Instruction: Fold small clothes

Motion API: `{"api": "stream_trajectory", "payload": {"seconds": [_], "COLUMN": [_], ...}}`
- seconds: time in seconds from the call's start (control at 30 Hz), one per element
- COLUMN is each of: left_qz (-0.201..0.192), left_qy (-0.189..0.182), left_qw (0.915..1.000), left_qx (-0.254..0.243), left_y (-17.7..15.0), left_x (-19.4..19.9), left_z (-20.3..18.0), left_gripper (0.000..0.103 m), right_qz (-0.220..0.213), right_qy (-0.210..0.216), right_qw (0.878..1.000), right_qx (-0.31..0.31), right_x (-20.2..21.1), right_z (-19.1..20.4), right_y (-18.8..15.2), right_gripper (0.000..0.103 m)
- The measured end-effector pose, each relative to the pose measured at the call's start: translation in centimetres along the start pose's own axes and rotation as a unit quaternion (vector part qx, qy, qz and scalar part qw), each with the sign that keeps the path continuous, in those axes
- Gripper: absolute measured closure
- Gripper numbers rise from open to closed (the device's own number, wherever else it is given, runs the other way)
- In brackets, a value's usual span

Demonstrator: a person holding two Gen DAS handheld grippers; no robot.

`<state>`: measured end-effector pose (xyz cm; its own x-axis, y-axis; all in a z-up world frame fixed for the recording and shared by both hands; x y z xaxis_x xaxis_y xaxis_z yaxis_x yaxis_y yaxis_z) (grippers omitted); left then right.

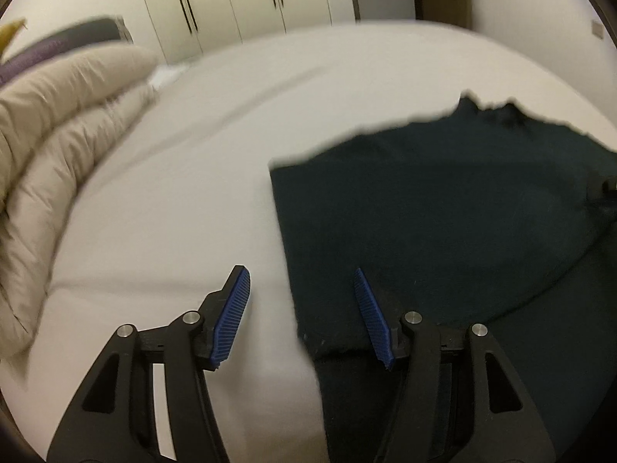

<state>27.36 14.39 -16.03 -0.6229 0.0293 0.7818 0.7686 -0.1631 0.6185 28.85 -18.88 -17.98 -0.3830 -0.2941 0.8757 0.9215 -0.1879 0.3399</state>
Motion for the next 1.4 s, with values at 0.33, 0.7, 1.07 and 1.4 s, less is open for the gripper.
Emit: {"api": "stream_trajectory", "payload": {"seconds": [0.33,0.7,1.07,1.4], "left_qz": [-0.019,-0.139,-0.144,-0.126], "left_qy": [-0.001,-0.070,-0.101,-0.153], "left_qw": [0.9997,0.9869,0.9836,0.9776], "left_qx": [0.017,0.043,0.039,0.072], "left_y": [0.2,0.8,0.5,0.7], "left_x": [0.8,7.0,7.2,6.2], "left_z": [0.1,-1.0,-2.0,-1.3], "left_gripper": [0.045,0.036,0.036,0.036], "right_qz": [-0.136,-0.265,-0.328,-0.347], "right_qy": [-0.002,0.042,0.047,-0.044], "right_qw": [0.978,0.844,0.782,0.799], "right_qx": [-0.161,-0.465,-0.528,-0.490], "right_x": [11.2,25.0,24.4,24.8], "right_z": [-12.3,-34.7,-36.5,-35.9], "right_y": [-4.2,-17.5,-15.0,-10.9], "right_gripper": [0.050,0.055,0.055,0.088]}}
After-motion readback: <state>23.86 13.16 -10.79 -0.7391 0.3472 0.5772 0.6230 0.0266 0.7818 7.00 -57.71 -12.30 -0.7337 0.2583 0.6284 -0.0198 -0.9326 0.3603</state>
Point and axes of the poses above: each gripper's, at about its wrist camera, not at the fingertips, and x roughly against the way its jaws point, z to its left, y to its top, the point moved 2 cm from there along -x, roughly the way its jaws point, and after that the axes turned 6 degrees about -y, right-handed, at the moved point
